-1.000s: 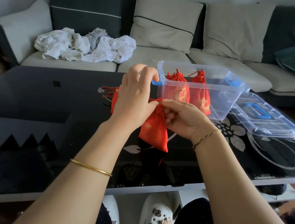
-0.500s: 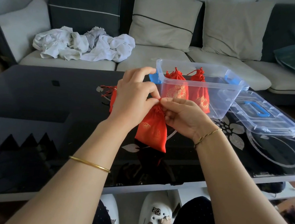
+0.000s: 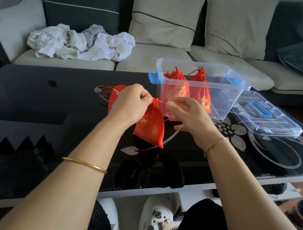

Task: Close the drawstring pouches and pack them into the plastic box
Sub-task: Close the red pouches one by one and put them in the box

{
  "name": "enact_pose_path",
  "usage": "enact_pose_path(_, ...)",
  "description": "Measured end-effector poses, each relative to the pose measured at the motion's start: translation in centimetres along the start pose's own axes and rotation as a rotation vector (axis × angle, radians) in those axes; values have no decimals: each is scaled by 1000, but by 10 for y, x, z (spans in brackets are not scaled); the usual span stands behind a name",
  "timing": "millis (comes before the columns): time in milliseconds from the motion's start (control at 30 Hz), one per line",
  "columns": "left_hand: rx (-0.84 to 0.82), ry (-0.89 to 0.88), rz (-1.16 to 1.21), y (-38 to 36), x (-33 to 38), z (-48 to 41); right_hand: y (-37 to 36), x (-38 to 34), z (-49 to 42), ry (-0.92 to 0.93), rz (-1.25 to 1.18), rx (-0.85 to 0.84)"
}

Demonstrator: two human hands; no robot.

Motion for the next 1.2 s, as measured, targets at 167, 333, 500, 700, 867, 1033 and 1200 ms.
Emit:
enact_pose_path(167,-54,15,173,-7,17,0,-5,-2,1,206,384,186)
enact_pose_path(333,-106,7,359,-20,43,-15,26,-14,-2,212,399,266)
enact_pose_path(500,-40,8,504,-17,83,-56,102,-59,-27,282,408,433)
enact_pose_path(700,-31,26,440,-33,100,-89,152,-80,-90,262,498,545)
enact_pose_path(867,-68,76,389,-49,90,-101,156,-60,-118,172,446,582)
enact_pose_path(1033,-85,105,399,-57,79,-107,161,-51,-127,116,456,653)
enact_pose_path(1200,-100,94,370,-63,73,-107,163,-40,-126,47,449,708)
Point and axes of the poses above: each hand's wrist, its own z-axis away from the middle knuckle, its own y-axis out of the back of the hand, x = y × z, the point moved 4 cm from there along -z, towards the middle knuckle, and after that the axes turned 5 degrees about z, right-handed, at the moved point
